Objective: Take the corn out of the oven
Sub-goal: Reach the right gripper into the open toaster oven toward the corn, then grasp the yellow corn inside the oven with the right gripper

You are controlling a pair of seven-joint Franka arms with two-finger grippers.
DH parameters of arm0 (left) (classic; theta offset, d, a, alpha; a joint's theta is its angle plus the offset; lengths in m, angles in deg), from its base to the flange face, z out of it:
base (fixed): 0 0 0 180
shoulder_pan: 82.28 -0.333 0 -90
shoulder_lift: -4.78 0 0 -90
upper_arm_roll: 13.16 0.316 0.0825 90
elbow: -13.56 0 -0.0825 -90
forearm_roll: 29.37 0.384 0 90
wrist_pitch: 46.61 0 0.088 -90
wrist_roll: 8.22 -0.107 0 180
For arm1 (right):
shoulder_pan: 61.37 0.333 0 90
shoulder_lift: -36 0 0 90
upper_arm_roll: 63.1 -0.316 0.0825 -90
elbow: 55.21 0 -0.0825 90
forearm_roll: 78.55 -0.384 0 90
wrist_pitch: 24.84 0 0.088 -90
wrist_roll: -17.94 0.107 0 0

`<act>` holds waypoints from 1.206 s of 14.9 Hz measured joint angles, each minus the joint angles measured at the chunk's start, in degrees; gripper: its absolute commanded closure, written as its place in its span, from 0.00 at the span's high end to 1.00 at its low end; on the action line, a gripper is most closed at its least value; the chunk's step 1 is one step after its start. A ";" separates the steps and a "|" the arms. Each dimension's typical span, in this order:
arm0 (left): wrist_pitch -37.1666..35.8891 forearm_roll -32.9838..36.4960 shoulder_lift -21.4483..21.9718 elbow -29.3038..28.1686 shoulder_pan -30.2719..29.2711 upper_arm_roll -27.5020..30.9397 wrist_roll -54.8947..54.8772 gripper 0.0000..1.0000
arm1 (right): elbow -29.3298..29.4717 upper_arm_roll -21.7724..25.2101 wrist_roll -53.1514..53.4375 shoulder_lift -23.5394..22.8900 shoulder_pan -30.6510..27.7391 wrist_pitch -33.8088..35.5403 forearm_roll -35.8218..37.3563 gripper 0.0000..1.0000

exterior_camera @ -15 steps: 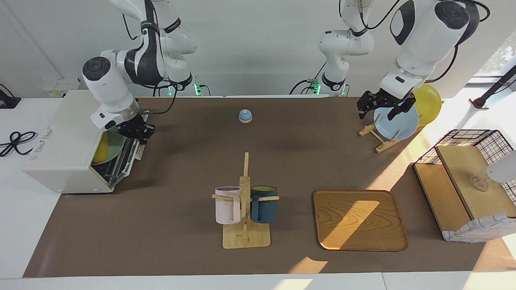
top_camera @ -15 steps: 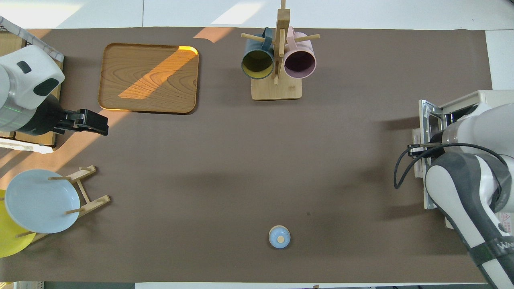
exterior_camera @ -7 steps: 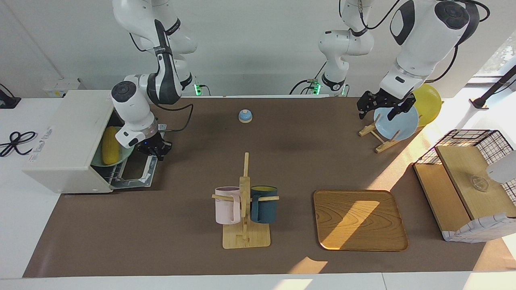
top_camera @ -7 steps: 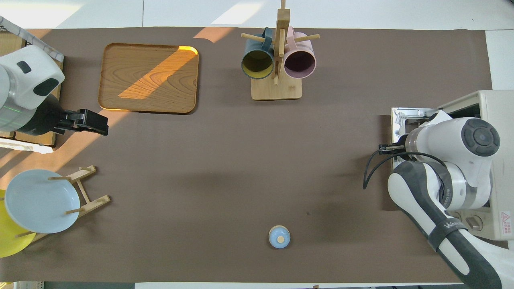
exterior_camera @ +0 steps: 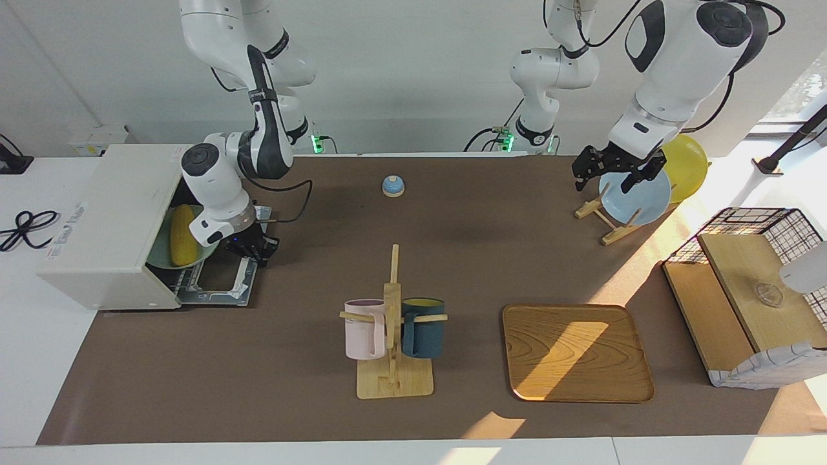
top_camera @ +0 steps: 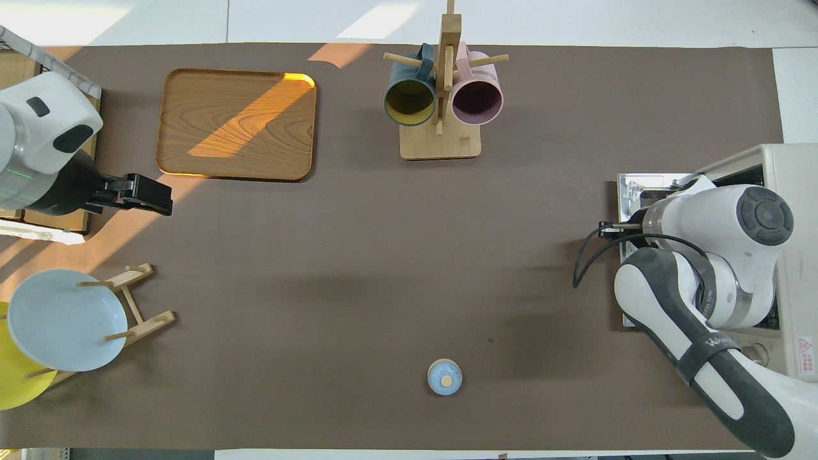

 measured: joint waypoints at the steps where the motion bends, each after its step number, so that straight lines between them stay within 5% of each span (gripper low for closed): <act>1: 0.00 0.00 0.00 0.00 0.00 0.00 0.00 1.00 | 1.40 0.08 0.87 -0.01 1.16 0.96 -1.57 0.00; 3: 0.00 0.00 0.00 0.00 0.00 0.00 0.00 1.00 | 5.67 0.14 2.92 -0.03 3.56 6.58 -2.12 0.06; 5: 0.00 0.00 0.00 0.00 0.00 0.00 0.00 1.00 | 10.24 0.34 3.39 0.04 3.89 14.10 0.60 0.40; 7: 0.00 0.00 0.00 0.00 0.00 0.00 0.00 1.00 | 13.08 1.17 3.41 0.57 3.08 19.67 7.96 0.59; 8: 0.00 0.00 0.00 0.00 0.00 0.00 0.00 1.00 | 13.70 1.51 3.41 1.10 2.58 21.81 10.47 0.59; 14: 0.00 0.00 0.00 0.00 0.00 0.00 0.00 1.00 | 12.24 1.80 -0.55 2.73 -3.98 24.71 13.29 0.48; 16: 0.00 0.00 0.00 0.00 0.00 0.00 0.00 1.00 | 9.47 1.79 -3.37 2.99 -5.10 21.62 13.30 0.34; 18: 0.00 0.00 0.00 0.00 0.00 0.00 0.00 1.00 | 5.96 1.81 -4.84 3.69 -5.79 18.12 13.30 0.00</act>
